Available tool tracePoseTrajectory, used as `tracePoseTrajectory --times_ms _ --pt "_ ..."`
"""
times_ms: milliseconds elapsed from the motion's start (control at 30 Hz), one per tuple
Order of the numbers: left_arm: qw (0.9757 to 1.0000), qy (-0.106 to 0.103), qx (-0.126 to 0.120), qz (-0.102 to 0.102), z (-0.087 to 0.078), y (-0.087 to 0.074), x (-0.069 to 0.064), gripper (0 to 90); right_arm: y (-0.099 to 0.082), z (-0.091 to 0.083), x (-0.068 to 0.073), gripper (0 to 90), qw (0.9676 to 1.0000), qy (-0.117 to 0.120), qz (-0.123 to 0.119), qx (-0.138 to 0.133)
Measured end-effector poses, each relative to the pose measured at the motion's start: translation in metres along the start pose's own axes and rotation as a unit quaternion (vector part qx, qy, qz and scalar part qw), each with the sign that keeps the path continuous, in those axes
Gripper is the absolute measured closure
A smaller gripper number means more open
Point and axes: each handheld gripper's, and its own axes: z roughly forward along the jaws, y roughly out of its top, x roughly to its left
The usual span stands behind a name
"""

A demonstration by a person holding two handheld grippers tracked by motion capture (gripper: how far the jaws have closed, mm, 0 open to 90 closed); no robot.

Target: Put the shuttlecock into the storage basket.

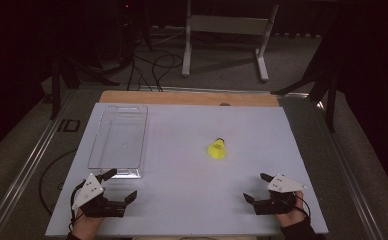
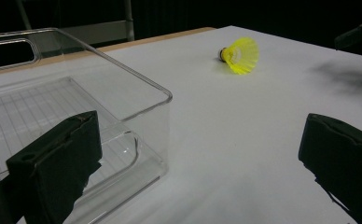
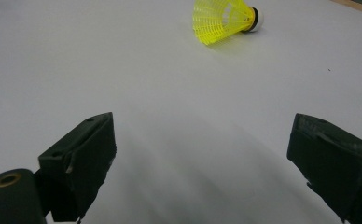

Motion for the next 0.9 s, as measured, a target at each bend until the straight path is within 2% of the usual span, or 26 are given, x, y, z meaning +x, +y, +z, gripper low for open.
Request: tracePoseTrajectory --times_ms 233,433,667,900 --pt "1.0 0.0 0.0 0.0 0.0001 -0.0001 -0.0001 0.2 0.0009 -0.002 -0.0004 8.1 1.0 0.002 0.002 -0.005" --pt "1.0 -0.003 0.001 -0.001 0.0005 -0.0002 -0.0002 0.2 0.002 -0.0002 0.0013 8.1 1.0 0.007 0.004 0.004" --pt "1.0 -0.005 0.0 -0.002 0.0006 -0.0004 0.0 0.2 0.0054 -0.003 0.0031 8.0 1.0 -0.005 0.001 0.007" --pt "1.0 -0.006 -0.001 -0.003 0.0004 -0.0004 0.0002 0.2 0.0086 -0.0063 0.0053 8.0 0.9999 -0.009 0.001 -0.012"
